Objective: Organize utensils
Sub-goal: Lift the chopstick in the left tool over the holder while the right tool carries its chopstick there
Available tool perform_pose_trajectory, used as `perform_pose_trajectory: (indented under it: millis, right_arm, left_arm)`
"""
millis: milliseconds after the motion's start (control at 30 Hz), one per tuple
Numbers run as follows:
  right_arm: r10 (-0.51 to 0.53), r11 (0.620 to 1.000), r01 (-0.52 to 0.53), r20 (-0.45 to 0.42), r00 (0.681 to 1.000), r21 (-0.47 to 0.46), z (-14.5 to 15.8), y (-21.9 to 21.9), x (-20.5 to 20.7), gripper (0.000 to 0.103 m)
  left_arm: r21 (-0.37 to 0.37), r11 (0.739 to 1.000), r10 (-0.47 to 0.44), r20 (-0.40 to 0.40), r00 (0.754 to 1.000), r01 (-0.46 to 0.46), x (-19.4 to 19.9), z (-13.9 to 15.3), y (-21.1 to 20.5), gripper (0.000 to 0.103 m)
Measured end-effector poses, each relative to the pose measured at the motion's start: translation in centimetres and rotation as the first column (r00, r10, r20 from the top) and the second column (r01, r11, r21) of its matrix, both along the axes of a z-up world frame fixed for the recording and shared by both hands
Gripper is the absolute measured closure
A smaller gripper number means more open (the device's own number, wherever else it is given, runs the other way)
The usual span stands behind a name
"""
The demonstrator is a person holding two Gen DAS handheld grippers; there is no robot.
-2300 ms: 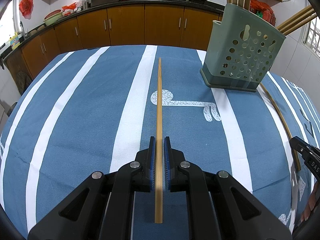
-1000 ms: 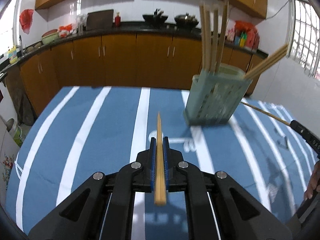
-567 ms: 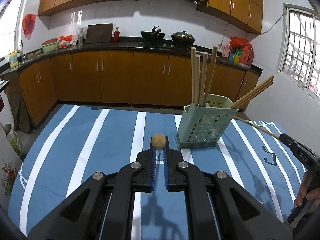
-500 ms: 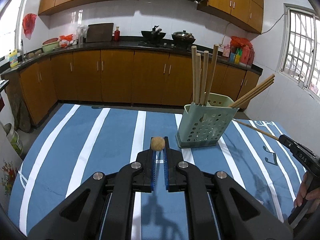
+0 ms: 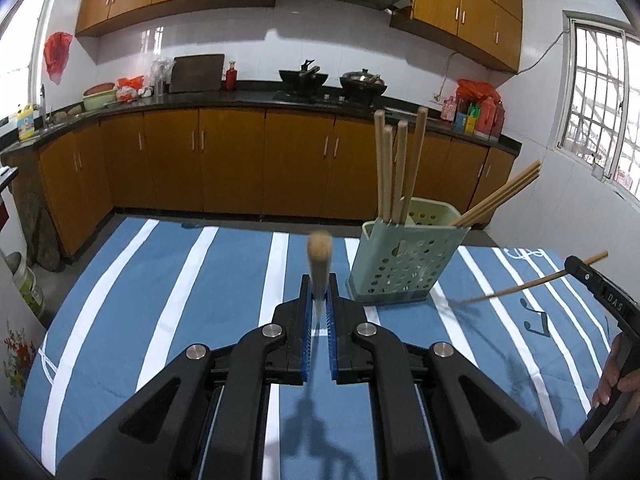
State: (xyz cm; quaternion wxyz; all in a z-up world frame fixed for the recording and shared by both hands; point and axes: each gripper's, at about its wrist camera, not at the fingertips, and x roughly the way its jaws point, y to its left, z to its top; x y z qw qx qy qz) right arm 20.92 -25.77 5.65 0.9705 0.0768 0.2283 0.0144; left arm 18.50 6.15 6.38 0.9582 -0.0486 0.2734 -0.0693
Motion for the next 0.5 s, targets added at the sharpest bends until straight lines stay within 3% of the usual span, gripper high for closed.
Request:
perform_pose_trajectory:
  millis: [233, 500]
  right_arm:
    - [0.077, 0.997, -0.078, 0.099, 0.992, 0.009, 5.2, 0.3, -1.5, 0.095]
    - [0.143, 0.985, -0.164, 0.287, 0.947, 0.048, 11.9, 1.2, -2.8, 0.095]
  left_arm:
    - [-0.011, 0.999, -0.049, 0.064, 0.997, 0.05, -0.4, 3.0, -0.6, 0.096]
    - [-0.035, 0.994, -0.095, 0.19, 0.977, 0.103, -0.4, 7.8, -2.7, 0.096]
